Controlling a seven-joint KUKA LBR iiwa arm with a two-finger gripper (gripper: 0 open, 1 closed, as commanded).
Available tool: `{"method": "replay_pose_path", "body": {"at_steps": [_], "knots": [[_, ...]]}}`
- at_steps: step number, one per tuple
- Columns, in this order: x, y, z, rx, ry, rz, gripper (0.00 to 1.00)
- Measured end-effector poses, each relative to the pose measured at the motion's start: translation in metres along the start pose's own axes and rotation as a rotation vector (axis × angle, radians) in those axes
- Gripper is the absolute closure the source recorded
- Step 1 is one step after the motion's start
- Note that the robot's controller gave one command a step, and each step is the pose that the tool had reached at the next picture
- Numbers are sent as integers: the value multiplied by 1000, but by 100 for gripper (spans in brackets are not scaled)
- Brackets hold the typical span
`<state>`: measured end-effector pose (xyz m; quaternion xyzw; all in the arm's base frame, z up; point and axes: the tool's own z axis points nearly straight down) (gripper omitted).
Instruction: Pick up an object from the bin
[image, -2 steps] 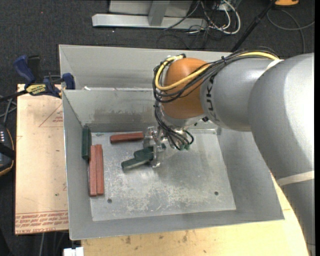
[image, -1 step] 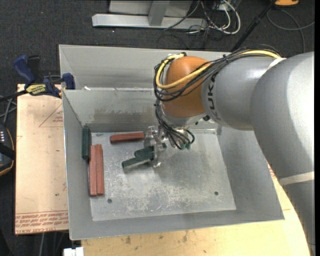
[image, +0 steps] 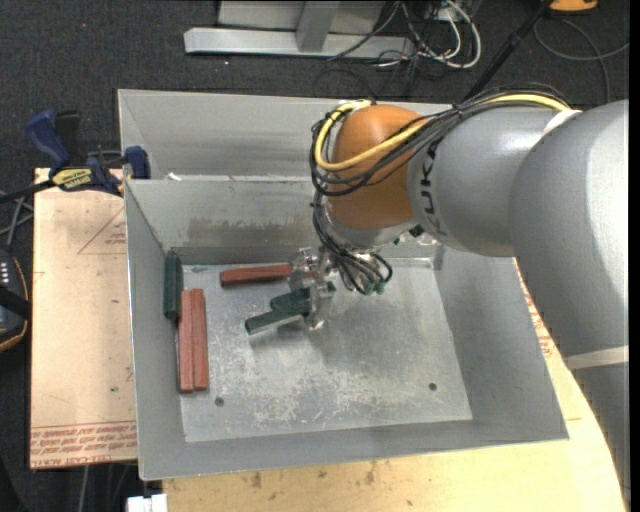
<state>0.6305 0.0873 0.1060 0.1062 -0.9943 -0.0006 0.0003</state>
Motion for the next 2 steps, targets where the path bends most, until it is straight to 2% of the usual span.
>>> {"method": "replay_pose_path", "body": {"at_steps": [2], "knots": [[1,0,-37,0,4,-1,100]]}}
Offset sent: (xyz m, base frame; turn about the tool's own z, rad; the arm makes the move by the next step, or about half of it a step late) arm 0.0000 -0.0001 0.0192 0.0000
